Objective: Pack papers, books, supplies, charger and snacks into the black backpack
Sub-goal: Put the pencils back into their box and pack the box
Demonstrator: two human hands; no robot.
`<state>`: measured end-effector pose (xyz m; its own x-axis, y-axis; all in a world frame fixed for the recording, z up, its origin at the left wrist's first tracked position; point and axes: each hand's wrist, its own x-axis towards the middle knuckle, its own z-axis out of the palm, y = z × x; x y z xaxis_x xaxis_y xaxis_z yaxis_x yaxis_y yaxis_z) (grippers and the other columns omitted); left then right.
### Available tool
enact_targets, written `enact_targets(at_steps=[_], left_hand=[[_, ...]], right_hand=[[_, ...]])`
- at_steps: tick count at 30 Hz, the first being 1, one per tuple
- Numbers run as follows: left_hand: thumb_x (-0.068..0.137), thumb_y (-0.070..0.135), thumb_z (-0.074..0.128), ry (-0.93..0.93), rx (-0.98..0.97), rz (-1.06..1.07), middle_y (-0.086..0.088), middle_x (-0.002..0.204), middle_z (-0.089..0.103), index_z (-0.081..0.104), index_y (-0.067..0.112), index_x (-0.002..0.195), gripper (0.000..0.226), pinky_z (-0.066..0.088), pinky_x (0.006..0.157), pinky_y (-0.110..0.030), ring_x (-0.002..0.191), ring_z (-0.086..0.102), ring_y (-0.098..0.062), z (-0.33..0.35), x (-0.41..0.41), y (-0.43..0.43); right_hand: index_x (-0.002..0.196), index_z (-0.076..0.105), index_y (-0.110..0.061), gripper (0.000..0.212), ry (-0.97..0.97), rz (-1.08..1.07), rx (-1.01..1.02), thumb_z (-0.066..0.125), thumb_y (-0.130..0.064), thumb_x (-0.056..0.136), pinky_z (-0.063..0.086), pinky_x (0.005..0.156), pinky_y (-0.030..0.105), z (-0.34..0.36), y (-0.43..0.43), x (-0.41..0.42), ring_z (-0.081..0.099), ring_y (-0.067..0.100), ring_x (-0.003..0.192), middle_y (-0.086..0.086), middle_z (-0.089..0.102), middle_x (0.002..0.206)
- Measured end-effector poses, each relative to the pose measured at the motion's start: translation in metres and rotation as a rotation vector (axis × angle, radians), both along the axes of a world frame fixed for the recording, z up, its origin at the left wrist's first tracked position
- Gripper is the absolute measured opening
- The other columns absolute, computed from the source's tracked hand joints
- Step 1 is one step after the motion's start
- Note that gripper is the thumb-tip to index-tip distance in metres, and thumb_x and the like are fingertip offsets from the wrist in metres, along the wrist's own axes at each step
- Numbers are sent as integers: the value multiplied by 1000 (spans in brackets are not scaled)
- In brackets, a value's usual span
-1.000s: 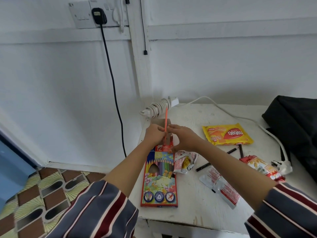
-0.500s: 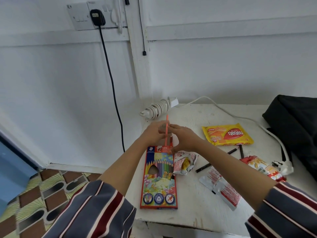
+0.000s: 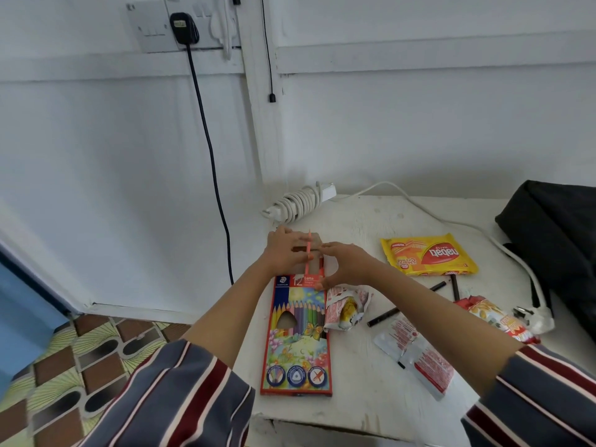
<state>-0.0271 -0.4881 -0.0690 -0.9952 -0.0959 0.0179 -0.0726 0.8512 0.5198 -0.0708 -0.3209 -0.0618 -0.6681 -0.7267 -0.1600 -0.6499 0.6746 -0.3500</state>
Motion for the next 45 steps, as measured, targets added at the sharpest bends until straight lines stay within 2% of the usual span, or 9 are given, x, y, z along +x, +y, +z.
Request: enact_targets(at_steps=[3, 10, 16, 21, 25, 33, 37, 42, 45], left_hand=[[89, 43, 55, -166, -123, -15, -9, 132, 28, 35, 34, 141, 56, 27, 104, -36, 124, 26, -28, -4, -1, -1], [91, 38, 54, -84, -35, -2, -10, 122, 46, 64, 28, 117, 30, 33, 101, -41, 121, 36, -29, -4, -6, -9], [87, 45, 57, -179, -162, -7, -7, 139, 26, 43, 36, 136, 51, 25, 106, -43, 128, 24, -28, -2, -1, -8], [79, 47, 66, -127, -78, 2, -4, 137, 30, 56, 35, 119, 42, 24, 105, -40, 128, 25, -25, -7, 3, -5], [82, 44, 65, -111, -6, 1, -5, 135, 30, 56, 31, 122, 43, 26, 107, -41, 127, 25, -24, -3, 4, -6], [78, 45, 69, -118, -26, -4, -3, 134, 32, 61, 37, 109, 34, 24, 105, -40, 127, 26, -23, -5, 6, -5], [82, 45, 65, -34, 31, 19, -5, 134, 38, 64, 31, 110, 31, 25, 106, -42, 128, 28, -24, 2, 2, 1], [82, 37, 66, 142, 193, -68, -3, 108, 62, 68, 24, 98, 20, 43, 94, -43, 103, 56, -19, 20, -7, 21], [83, 34, 65, 183, 169, -149, 2, 107, 63, 67, 28, 97, 15, 43, 88, -36, 97, 53, -12, 29, -13, 39]], right_hand=[[142, 36, -16, 84, -31, -16, 2, 72, -48, 74, 20, 113, 37, -2, -1, -2, 29, 19, 138, 1, 29, 152], [139, 42, -17, 83, -113, -39, -66, 77, -45, 69, 28, 111, 39, -7, -1, -7, 33, 20, 135, 0, 32, 150], [139, 42, -15, 84, -140, -47, -87, 78, -43, 68, 28, 111, 38, -9, -1, -8, 33, 19, 134, -1, 32, 150], [139, 43, -16, 86, -160, -57, -103, 80, -43, 66, 28, 111, 38, -11, -1, -10, 34, 19, 134, -1, 32, 149], [139, 42, -15, 85, -151, -58, -100, 79, -41, 68, 28, 112, 39, -10, -1, -9, 33, 20, 135, 0, 32, 150], [139, 43, -17, 82, -148, -51, -92, 78, -41, 69, 28, 111, 39, -8, -1, -8, 32, 20, 135, 0, 31, 150], [140, 40, -16, 74, -204, -8, -133, 72, -37, 78, 27, 108, 33, -1, 1, -9, 32, 21, 135, 3, 35, 148], [141, 38, -13, 62, -147, -112, -248, 63, -33, 87, 30, 105, 29, 27, 32, -19, 37, 19, 132, 5, 39, 146], [135, 47, -14, 55, -115, -205, -309, 66, -26, 85, 37, 100, 29, 42, 63, -27, 47, 19, 125, 5, 48, 140]])
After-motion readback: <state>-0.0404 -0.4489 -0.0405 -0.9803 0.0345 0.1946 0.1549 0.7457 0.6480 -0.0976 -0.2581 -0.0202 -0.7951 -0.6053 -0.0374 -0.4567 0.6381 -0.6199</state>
